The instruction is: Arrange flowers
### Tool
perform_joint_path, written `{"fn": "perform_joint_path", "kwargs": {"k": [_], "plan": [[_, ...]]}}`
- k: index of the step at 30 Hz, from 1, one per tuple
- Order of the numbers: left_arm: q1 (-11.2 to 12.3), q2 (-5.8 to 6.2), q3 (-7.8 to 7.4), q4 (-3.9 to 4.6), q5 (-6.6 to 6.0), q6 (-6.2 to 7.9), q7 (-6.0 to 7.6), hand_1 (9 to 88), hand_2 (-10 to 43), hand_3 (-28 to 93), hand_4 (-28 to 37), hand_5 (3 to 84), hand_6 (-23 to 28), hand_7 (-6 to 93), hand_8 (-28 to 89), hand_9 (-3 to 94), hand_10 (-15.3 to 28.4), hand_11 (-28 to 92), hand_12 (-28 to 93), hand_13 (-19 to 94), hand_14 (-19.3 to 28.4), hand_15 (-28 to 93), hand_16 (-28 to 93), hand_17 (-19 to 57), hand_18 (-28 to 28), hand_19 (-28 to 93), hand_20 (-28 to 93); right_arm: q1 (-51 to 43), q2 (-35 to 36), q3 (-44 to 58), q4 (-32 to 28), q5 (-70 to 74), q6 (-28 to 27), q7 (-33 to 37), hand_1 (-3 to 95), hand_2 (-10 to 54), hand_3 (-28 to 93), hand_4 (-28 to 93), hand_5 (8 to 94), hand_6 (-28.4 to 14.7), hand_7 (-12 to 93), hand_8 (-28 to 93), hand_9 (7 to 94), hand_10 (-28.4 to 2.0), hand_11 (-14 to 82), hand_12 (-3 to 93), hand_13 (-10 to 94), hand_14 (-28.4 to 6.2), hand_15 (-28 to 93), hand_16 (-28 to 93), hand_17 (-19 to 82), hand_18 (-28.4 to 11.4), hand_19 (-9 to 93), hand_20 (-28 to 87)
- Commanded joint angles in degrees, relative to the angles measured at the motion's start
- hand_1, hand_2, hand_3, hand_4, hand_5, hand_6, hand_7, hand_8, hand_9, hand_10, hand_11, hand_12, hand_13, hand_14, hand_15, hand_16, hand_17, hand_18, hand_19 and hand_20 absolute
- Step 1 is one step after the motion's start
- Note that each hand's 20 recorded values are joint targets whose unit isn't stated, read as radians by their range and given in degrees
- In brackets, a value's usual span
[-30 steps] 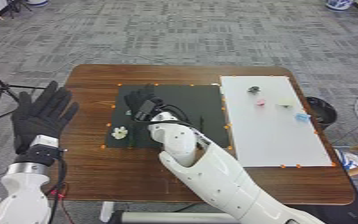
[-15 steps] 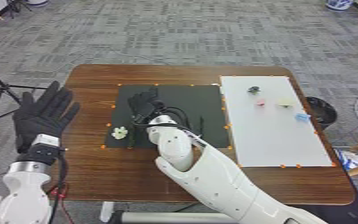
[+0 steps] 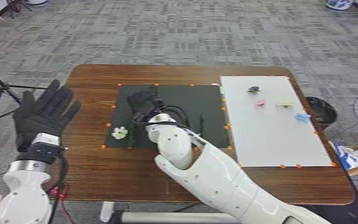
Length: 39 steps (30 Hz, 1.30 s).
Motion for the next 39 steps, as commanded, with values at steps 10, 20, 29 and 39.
{"fn": "perform_joint_path", "kwargs": {"k": [10, 20, 29, 39], "plan": [[1.39, -0.31, -0.38, -0.13, -0.65, -0.46, 0.32, 23.1, 17.6, 67, -28.3, 38.9, 8.5, 7.8, -9, 32.2, 14.1, 16, 6, 23, 12.0, 16, -6, -10.3, 13.2, 37, 5, 0.80, 0.54, -0.46, -3.24, 5.38, -0.99, 2.57, 39.2, -3.9, 78, -28, 50.7, -4.7, 17, -13, 54.9, -15.2, 17.5, 14.4, 44, -15.3, 59, 19, 19, -24.3, 75, 28], [2.68, -0.39, -1.14, -0.70, -0.77, -0.01, 0.85, 23.1, 17.5, 67, -28.3, 39.0, 8.5, 8.0, -9, 32.1, 14.4, 16, 6, 22, 12.3, 16, -6, -10.3, 13.2, 37, 5, 2.34, 0.71, 0.61, -4.66, 4.51, -11.50, 5.88, 22.5, 9.7, 75, -21, 54.7, -14.5, 6, -10, 50.9, -23.2, 14.6, 14.1, 31, -23.9, 61, 13, 13, -27.7, 75, 24], [2.07, -0.36, -0.69, -0.40, -0.70, -0.35, 0.48, 23.1, 17.4, 67, -28.3, 38.9, 8.6, 7.9, -8, 32.0, 14.6, 16, 6, 23, 12.4, 16, -6, -10.4, 13.3, 37, 5, 0.54, -0.30, 5.26, -5.39, 2.25, -21.40, -5.04, 17.2, 9.8, 72, -19, 50.2, -17.2, 2, -10, 43.2, -23.0, 10.0, 12.8, 24, -24.3, 56, 12, 7, -26.6, 71, 24], [2.11, -0.32, -0.54, -0.32, -0.74, -0.19, 0.34, 23.4, 17.3, 67, -28.3, 39.0, 8.7, 8.0, -8, 32.0, 14.7, 16, 6, 23, 12.4, 16, -6, -10.5, 13.5, 37, 5, 0.52, -0.84, 6.22, -4.92, 6.24, -21.83, -3.00, 15.2, 7.5, 72, -20, 38.7, -21.3, 0, -8, 43.2, -25.3, 7.7, 12.6, 24, -24.8, 50, 14, 3, -26.4, 65, 26]]}}
